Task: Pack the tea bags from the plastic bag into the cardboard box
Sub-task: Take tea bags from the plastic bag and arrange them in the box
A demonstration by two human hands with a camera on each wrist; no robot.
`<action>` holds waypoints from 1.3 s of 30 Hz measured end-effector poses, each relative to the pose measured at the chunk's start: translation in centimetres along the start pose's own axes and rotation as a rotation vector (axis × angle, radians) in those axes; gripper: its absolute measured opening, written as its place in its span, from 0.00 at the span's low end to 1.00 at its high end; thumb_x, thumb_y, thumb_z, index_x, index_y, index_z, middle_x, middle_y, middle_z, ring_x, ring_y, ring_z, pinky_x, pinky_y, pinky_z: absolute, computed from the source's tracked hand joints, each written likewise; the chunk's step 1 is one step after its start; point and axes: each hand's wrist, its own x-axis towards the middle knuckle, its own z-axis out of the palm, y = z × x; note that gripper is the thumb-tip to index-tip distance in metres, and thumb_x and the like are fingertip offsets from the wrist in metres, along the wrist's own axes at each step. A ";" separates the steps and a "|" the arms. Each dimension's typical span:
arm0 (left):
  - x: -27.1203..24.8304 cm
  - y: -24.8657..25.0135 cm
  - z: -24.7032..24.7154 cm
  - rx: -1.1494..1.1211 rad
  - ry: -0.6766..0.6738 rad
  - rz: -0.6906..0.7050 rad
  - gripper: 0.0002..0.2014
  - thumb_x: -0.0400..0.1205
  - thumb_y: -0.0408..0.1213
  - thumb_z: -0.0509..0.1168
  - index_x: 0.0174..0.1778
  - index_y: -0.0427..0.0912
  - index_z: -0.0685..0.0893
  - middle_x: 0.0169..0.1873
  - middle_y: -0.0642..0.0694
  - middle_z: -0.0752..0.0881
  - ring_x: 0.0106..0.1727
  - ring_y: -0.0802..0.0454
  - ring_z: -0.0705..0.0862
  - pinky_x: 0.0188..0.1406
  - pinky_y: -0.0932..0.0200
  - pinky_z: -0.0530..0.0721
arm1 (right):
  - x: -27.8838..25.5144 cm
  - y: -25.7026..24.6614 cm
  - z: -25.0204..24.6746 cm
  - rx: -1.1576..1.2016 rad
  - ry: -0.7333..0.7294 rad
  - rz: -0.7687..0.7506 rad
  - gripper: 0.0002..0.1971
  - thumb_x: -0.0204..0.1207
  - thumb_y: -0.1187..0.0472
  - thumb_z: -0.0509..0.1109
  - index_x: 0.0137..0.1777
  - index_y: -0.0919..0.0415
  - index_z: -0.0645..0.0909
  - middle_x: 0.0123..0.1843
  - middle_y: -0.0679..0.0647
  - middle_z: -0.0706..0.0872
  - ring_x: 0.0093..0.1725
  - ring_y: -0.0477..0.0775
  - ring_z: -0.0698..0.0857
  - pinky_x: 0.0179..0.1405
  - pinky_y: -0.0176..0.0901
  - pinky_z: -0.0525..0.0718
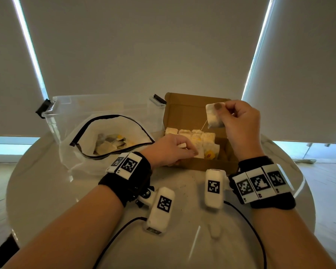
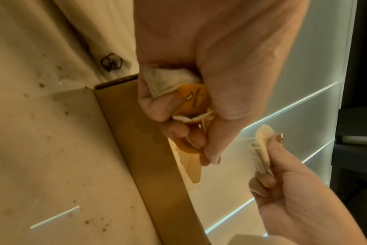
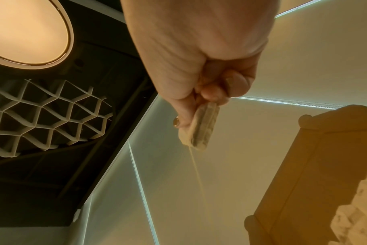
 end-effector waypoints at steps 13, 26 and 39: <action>0.3 -0.4 -0.9 -0.394 0.215 0.137 0.05 0.80 0.32 0.68 0.48 0.45 0.83 0.41 0.48 0.83 0.30 0.61 0.81 0.28 0.64 0.81 | -1.2 0.5 1.6 0.023 -0.323 0.445 0.07 0.79 0.57 0.69 0.42 0.58 0.82 0.40 0.56 0.87 0.24 0.47 0.85 0.26 0.39 0.82; 0.7 -0.6 -1.0 -0.246 0.335 0.142 0.06 0.78 0.41 0.71 0.47 0.49 0.81 0.41 0.56 0.84 0.30 0.65 0.82 0.32 0.64 0.82 | -1.3 -1.0 1.0 0.038 -0.519 0.433 0.03 0.75 0.69 0.71 0.44 0.61 0.82 0.38 0.59 0.88 0.31 0.49 0.87 0.33 0.39 0.87; 1.1 -1.2 -0.7 -0.201 0.155 -0.088 0.04 0.82 0.34 0.65 0.50 0.41 0.83 0.42 0.39 0.87 0.35 0.54 0.80 0.37 0.64 0.81 | 0.7 4.7 1.3 -0.571 -0.542 0.727 0.08 0.74 0.67 0.73 0.38 0.63 0.76 0.38 0.57 0.81 0.36 0.51 0.78 0.35 0.42 0.76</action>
